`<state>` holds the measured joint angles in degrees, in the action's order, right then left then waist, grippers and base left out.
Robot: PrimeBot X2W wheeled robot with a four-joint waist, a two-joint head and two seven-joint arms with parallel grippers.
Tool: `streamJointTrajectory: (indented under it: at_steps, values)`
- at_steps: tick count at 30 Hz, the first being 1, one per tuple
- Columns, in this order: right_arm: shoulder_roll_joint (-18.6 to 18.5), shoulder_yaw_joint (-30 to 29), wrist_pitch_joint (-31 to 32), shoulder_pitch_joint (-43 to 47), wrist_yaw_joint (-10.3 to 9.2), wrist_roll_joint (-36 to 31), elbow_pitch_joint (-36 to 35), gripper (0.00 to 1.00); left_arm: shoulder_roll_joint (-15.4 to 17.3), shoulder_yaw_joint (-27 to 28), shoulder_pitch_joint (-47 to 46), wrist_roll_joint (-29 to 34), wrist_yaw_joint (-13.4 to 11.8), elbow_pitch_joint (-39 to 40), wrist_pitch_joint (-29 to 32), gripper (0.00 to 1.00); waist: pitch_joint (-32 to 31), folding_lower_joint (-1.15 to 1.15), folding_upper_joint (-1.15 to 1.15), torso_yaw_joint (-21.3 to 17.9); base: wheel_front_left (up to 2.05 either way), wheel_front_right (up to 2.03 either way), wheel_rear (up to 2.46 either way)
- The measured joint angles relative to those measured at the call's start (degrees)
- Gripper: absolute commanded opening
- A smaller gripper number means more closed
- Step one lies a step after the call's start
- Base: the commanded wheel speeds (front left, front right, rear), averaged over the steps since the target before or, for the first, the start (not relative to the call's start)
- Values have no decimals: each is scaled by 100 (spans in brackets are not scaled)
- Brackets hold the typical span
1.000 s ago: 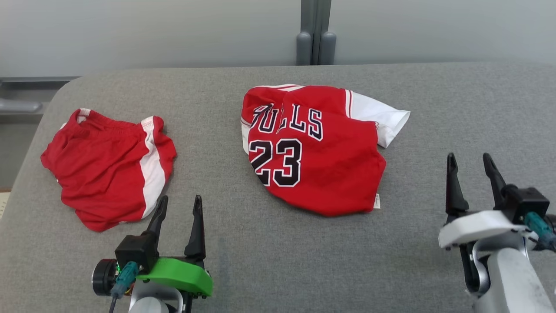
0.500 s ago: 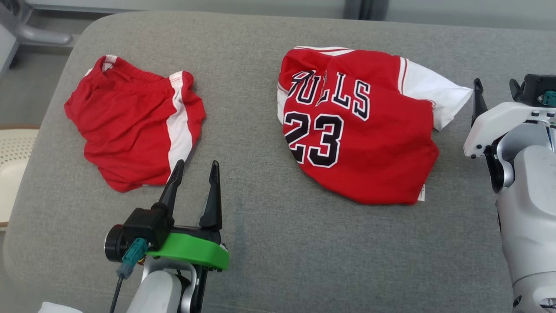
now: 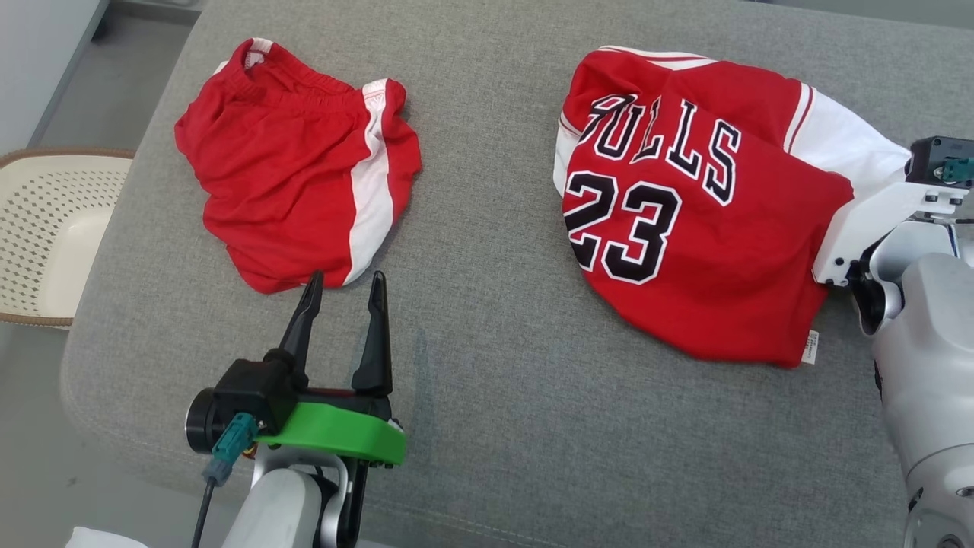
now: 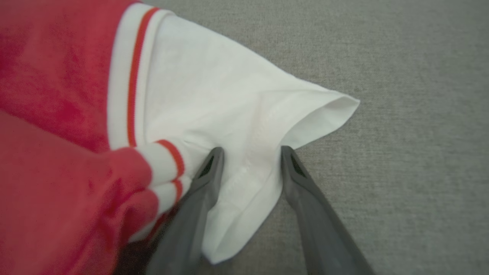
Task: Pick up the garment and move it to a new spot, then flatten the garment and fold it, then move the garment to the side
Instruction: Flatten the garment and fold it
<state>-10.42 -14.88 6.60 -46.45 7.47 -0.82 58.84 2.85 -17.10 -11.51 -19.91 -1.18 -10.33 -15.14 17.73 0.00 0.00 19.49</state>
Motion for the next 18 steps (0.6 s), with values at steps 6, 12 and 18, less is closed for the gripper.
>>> streamJointTrajectory:
  at_steps: [6, 12, 18]
  values:
    - [44, 129, -695, -94, 2, -89, -13, 0, -1, 18, 31, 90, 0, -35, 0, 100, -144, 0, 0, -55, 0, 0, 0]
    - [336, 792, -1222, -568, 3, -20, -434, 0, -1, 38, 99, 151, 9, -93, 0, 100, -361, 0, 0, -109, 0, 0, 0]
    - [673, 2193, -1319, -557, 3, 508, -1131, 0, -1, 86, 154, 178, 14, -110, 0, 100, -589, 0, 0, -160, 0, 0, 0]
